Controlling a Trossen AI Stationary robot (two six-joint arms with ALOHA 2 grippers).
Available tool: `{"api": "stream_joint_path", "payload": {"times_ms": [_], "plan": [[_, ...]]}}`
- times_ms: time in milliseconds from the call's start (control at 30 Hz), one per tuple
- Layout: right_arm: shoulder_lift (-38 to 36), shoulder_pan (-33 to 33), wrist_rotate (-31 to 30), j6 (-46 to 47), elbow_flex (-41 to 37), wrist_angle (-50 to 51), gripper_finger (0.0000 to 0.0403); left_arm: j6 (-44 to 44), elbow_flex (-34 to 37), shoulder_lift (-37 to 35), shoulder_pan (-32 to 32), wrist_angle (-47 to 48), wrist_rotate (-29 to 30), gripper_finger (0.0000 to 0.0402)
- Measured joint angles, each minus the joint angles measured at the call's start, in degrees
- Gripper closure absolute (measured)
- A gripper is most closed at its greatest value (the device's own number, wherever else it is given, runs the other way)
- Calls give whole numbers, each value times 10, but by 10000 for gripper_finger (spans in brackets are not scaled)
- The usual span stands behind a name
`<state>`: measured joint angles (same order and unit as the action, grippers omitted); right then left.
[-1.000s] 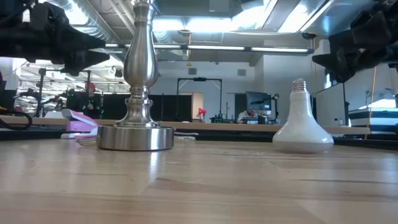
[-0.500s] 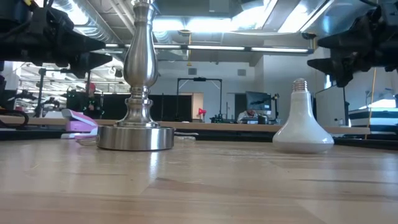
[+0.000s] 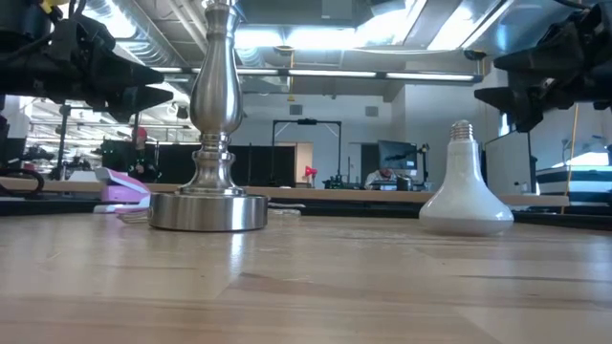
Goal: Screw lightbulb
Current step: Return to Home Position
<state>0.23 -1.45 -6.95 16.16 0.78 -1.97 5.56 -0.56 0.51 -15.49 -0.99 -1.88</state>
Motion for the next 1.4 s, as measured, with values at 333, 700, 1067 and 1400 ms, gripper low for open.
{"api": "stream_joint_path", "payload": {"times_ms": [333, 700, 1067, 1400], "plan": [[0, 0, 0, 0, -1, -8, 111, 3, 0, 0, 0, 1, 1, 149], [0, 0, 0, 0, -1, -8, 111, 4, 0, 0, 0, 2, 1, 149], [0, 0, 0, 0, -1, -9, 111, 5, 0, 0, 0, 2, 1, 149], [0, 0, 0, 0, -1, -9, 111, 4, 0, 0, 0, 3, 1, 149]]}}
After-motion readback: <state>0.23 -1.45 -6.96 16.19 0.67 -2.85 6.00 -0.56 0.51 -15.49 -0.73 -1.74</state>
